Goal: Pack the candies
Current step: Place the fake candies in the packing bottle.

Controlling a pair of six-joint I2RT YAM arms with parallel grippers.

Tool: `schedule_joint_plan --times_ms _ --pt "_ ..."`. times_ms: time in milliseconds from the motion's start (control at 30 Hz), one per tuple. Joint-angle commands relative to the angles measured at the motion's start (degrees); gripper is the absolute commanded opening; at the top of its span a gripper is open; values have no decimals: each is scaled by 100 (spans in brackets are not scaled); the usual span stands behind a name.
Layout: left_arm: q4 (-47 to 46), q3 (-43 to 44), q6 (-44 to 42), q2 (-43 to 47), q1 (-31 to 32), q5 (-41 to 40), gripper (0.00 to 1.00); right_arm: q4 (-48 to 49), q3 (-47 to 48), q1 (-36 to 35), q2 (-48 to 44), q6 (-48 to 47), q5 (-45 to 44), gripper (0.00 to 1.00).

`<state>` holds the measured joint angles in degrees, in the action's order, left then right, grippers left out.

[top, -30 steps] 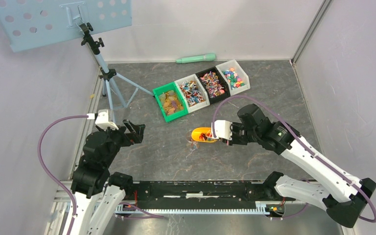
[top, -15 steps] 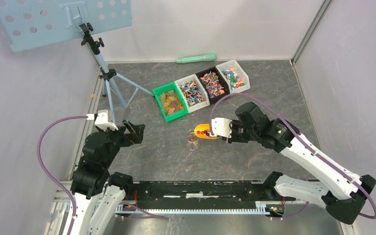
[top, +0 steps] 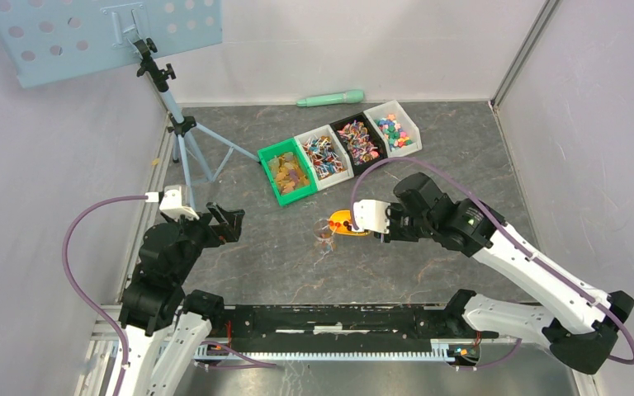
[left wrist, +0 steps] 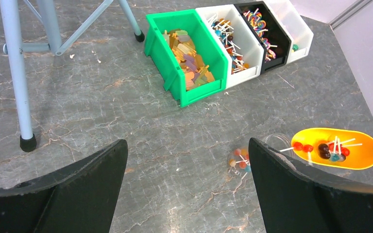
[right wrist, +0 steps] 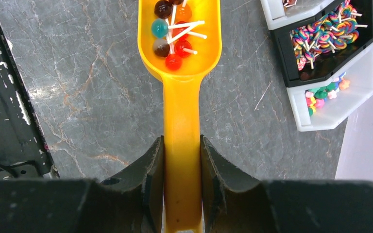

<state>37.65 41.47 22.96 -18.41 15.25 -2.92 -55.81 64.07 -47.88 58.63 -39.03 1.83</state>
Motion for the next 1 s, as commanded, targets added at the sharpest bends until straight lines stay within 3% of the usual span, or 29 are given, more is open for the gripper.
schedule_joint_plan --times_ms 0,967 --pt "-75 64 -275 50 14 -24 100 -48 321 -79 47 75 -133 0" --pt "-86 67 -275 33 19 5 100 -387 767 -316 379 160 -547 0"
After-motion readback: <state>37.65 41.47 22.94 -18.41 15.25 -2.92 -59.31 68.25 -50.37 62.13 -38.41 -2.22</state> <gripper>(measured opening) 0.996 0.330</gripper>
